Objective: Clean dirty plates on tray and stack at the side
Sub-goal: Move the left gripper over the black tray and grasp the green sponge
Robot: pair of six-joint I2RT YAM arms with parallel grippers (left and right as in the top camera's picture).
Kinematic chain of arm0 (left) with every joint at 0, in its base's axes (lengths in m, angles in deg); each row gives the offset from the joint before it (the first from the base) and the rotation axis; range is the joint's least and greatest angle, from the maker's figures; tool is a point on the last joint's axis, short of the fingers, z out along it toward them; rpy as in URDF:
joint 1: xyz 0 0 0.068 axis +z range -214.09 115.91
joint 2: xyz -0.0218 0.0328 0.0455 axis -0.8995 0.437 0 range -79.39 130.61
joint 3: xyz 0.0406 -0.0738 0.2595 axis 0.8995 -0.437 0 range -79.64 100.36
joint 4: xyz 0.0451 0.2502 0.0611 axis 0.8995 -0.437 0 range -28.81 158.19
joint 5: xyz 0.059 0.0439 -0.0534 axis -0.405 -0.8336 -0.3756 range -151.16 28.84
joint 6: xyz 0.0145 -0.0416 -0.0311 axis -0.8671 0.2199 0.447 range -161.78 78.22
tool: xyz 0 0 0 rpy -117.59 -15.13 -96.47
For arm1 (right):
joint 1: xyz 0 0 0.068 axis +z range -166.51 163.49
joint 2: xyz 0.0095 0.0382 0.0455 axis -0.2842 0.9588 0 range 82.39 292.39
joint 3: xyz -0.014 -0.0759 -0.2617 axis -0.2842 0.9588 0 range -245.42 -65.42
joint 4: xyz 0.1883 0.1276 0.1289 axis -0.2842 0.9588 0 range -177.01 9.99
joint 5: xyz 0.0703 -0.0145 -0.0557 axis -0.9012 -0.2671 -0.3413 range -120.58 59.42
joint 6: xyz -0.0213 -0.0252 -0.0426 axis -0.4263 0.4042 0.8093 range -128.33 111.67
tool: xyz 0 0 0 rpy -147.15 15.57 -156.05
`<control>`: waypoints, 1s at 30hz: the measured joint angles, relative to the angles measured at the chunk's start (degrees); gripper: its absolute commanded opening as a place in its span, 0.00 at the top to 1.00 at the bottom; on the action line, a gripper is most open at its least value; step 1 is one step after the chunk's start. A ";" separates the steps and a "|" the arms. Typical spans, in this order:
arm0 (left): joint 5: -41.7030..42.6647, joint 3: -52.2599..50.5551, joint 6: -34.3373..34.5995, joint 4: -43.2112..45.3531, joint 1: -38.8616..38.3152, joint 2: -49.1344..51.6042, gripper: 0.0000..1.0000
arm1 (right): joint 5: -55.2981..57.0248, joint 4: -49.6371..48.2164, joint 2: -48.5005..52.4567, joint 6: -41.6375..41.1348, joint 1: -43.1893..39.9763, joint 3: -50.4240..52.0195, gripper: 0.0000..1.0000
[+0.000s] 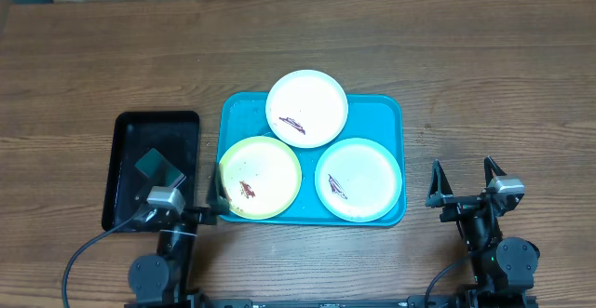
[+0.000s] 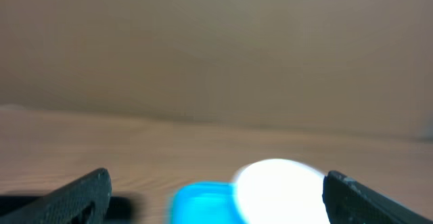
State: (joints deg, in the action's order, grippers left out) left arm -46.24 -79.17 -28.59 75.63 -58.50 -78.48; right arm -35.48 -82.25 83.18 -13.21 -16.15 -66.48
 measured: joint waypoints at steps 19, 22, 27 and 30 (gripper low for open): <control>24.15 37.22 14.40 -22.27 0.17 10.51 0.00 | 0.00 0.00 -0.07 0.02 0.00 0.00 0.00; 18.25 51.74 8.28 -43.95 0.17 19.93 0.01 | 0.00 -0.07 -0.07 0.00 0.00 0.00 0.00; 2.62 68.81 1.75 -67.73 0.17 38.95 0.00 | 0.00 -0.02 -0.07 0.04 0.00 0.00 0.00; -7.32 73.37 1.68 -70.77 0.20 48.15 0.00 | 0.00 -0.07 -0.07 0.04 0.00 0.00 0.00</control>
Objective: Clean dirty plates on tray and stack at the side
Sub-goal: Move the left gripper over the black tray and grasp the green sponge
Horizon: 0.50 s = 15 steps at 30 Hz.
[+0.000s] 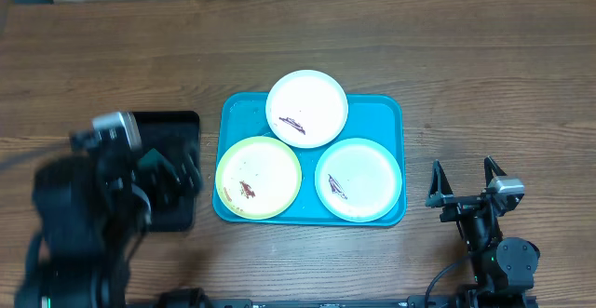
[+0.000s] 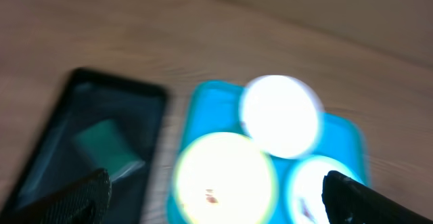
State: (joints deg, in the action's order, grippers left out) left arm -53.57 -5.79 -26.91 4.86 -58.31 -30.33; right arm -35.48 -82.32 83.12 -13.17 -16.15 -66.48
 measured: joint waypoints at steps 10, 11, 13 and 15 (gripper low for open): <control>-14.36 1.07 5.88 -3.02 0.83 15.37 0.00 | 0.02 0.02 0.00 0.00 0.00 0.00 0.00; -15.39 1.07 7.28 -3.63 1.33 17.05 0.00 | 0.00 0.04 0.00 -0.02 0.00 0.00 0.00; -16.63 1.07 9.75 -4.39 2.80 20.15 0.00 | 0.00 0.04 0.00 0.00 0.00 0.00 0.00; -16.39 1.07 12.09 -5.29 4.61 23.39 0.00 | -0.02 0.04 0.00 0.00 0.00 0.00 0.00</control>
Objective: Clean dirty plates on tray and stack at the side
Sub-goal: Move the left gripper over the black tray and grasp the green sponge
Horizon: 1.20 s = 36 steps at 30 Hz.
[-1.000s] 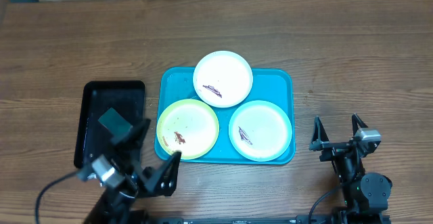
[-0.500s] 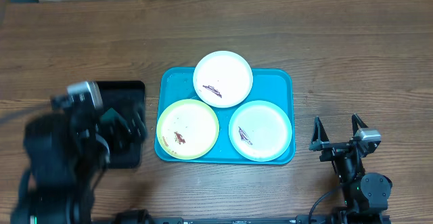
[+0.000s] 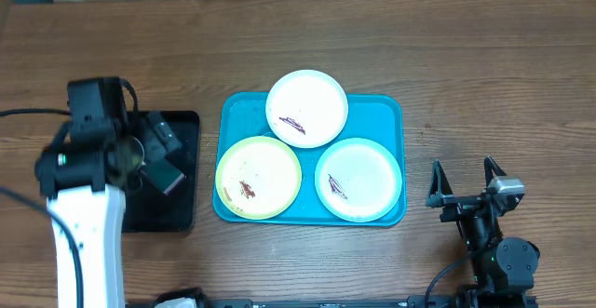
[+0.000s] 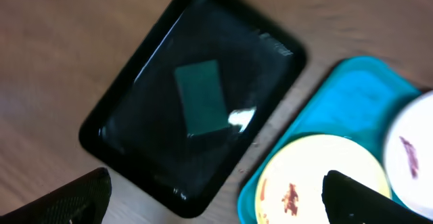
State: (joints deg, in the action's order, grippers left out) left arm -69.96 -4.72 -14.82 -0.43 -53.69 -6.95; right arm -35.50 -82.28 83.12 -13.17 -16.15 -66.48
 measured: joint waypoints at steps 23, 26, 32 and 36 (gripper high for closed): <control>7.58 -0.61 4.44 0.94 7.26 31.98 0.00 | 0.02 0.00 0.00 -0.02 -0.02 0.00 0.00; 7.82 -0.63 4.44 2.29 7.39 33.92 0.00 | 0.02 0.00 0.00 -0.02 0.00 0.00 0.00; 8.39 -0.68 3.10 6.38 7.74 34.82 0.00 | 0.02 0.00 0.00 -0.02 0.00 0.00 0.00; 9.11 -2.03 2.62 9.27 7.72 34.82 0.00 | 0.02 -0.02 0.00 -0.02 0.00 0.00 0.00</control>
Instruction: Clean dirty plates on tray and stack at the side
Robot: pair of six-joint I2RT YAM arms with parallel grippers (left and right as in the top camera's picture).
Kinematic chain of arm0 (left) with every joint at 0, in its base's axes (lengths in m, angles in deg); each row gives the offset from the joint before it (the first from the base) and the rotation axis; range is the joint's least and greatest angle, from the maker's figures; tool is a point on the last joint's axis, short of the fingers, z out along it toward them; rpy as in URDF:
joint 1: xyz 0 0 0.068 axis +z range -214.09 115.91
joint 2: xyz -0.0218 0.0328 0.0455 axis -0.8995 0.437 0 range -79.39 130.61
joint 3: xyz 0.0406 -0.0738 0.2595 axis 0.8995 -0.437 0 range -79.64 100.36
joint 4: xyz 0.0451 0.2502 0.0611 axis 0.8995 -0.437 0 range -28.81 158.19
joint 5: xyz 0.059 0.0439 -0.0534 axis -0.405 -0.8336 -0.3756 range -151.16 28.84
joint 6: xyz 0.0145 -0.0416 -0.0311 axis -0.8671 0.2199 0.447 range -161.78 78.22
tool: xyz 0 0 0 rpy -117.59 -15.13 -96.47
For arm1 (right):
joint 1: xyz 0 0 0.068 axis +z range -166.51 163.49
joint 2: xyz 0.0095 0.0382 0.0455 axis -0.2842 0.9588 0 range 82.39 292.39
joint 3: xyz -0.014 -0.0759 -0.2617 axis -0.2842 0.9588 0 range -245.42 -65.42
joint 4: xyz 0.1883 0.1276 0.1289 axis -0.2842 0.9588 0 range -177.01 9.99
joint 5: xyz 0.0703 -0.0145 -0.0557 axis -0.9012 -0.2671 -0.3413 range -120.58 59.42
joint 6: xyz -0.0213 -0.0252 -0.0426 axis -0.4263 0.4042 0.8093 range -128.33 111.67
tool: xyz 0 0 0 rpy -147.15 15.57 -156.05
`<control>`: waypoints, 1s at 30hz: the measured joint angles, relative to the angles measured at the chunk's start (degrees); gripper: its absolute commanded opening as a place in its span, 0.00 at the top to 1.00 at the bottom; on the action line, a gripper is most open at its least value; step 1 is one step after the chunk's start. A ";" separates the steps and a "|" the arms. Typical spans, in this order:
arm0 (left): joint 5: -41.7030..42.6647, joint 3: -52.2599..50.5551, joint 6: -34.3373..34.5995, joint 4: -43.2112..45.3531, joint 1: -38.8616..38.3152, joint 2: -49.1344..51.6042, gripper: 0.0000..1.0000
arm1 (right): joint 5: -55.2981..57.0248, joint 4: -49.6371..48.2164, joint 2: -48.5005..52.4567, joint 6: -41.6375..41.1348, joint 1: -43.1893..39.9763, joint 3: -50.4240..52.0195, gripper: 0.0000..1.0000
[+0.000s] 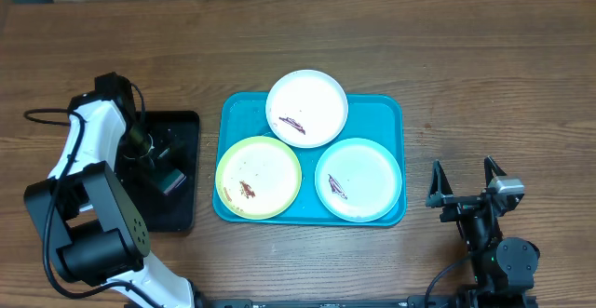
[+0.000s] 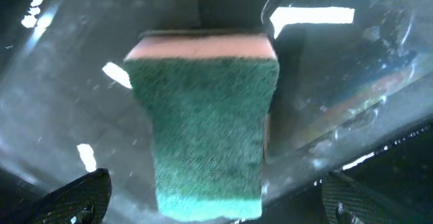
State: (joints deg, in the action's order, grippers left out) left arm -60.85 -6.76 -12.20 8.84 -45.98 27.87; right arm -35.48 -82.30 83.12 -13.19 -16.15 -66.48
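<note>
Three dirty plates lie on the blue tray (image 1: pixel 391 113): a white plate (image 1: pixel 307 108) at the back, a green-rimmed plate (image 1: pixel 259 178) at front left, a pale plate (image 1: pixel 358 179) at front right, each with dark smears. A green sponge (image 2: pixel 206 122) with a pink underside lies in the wet black tray (image 1: pixel 186 122). My left gripper (image 2: pixel 216 207) hangs low over the sponge, open, its fingertips (image 2: pixel 81 197) wide on either side of the sponge and not touching it. My right gripper (image 1: pixel 463 173) stands open at the front right, holding nothing.
The black tray sits just left of the blue tray, their edges nearly touching. Bare wooden table surrounds both trays, with wide room to the right of the blue tray and at the back. My left arm's cable (image 1: pixel 47 114) loops at the far left.
My left gripper was high above the black tray with the sponge small below it; now it is low in the tray, open around the sponge. The right arm has not moved.
My left arm first rested at the table's front left, its camera looking level across the table. Then it was raised and looking down at both trays, then high over the black tray, and now low over the sponge. Plates and right arm stayed put.
</note>
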 measured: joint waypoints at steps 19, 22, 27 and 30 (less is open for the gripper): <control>0.98 -9.44 -2.51 10.97 0.76 -0.87 0.92 | 0.00 0.00 0.00 0.02 0.00 0.00 0.00; 1.11 -9.42 -3.17 11.30 0.79 -0.92 0.96 | -0.02 0.00 0.00 0.00 0.00 0.00 0.00; 1.22 -9.44 -3.32 11.54 0.79 -0.92 0.24 | 0.00 0.00 0.00 0.00 0.00 0.00 0.00; 1.38 -9.46 -3.34 12.28 0.74 -0.96 0.00 | 0.02 0.00 0.00 0.00 0.00 0.00 0.00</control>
State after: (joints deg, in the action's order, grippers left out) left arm -59.47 -16.22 -15.55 21.12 -45.23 26.91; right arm -35.46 -82.30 83.12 -13.19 -16.15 -66.48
